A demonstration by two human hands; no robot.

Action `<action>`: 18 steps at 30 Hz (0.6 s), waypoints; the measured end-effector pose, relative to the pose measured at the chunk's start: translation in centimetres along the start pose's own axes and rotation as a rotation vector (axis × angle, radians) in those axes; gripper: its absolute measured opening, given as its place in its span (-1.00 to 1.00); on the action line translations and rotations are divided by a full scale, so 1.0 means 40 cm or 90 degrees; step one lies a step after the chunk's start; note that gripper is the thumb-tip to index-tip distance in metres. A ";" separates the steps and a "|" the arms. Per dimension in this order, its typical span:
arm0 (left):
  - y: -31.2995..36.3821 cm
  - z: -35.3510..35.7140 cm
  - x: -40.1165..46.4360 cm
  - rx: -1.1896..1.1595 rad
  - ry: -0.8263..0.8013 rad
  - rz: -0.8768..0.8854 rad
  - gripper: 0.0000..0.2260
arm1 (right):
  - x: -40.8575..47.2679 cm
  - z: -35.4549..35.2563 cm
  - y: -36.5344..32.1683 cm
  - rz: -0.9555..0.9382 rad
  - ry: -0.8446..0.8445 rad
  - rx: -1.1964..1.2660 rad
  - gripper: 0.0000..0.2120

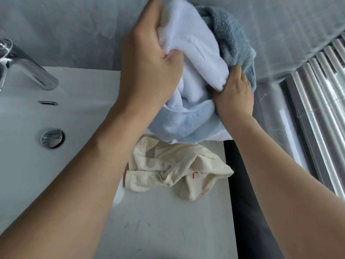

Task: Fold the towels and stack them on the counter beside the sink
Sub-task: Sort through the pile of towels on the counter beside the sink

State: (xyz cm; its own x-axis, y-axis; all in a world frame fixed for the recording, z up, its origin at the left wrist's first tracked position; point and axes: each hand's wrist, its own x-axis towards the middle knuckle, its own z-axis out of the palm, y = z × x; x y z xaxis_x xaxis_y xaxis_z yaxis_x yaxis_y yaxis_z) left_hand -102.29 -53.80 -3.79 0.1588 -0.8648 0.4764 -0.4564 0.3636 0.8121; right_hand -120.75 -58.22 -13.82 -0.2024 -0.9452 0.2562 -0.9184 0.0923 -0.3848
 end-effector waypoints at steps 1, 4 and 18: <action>-0.002 -0.011 0.010 0.030 -0.037 0.008 -0.83 | -0.003 -0.001 0.005 -0.002 0.004 -0.003 -0.71; -0.026 -0.046 0.051 0.219 -0.294 -0.060 -0.74 | -0.011 -0.001 0.010 -0.004 0.017 -0.005 -0.69; -0.149 0.026 0.077 -0.084 0.012 -0.368 -0.85 | -0.108 -0.025 -0.058 -0.232 0.144 0.060 -0.69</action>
State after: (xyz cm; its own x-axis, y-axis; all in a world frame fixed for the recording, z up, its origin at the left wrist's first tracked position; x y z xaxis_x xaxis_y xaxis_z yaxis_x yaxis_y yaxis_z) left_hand -99.98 -58.99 -7.51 0.3646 -0.9298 -0.0508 -0.1785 -0.1233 0.9762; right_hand -118.08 -54.03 -13.16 0.0499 -0.8177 0.5734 -0.9106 -0.2731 -0.3103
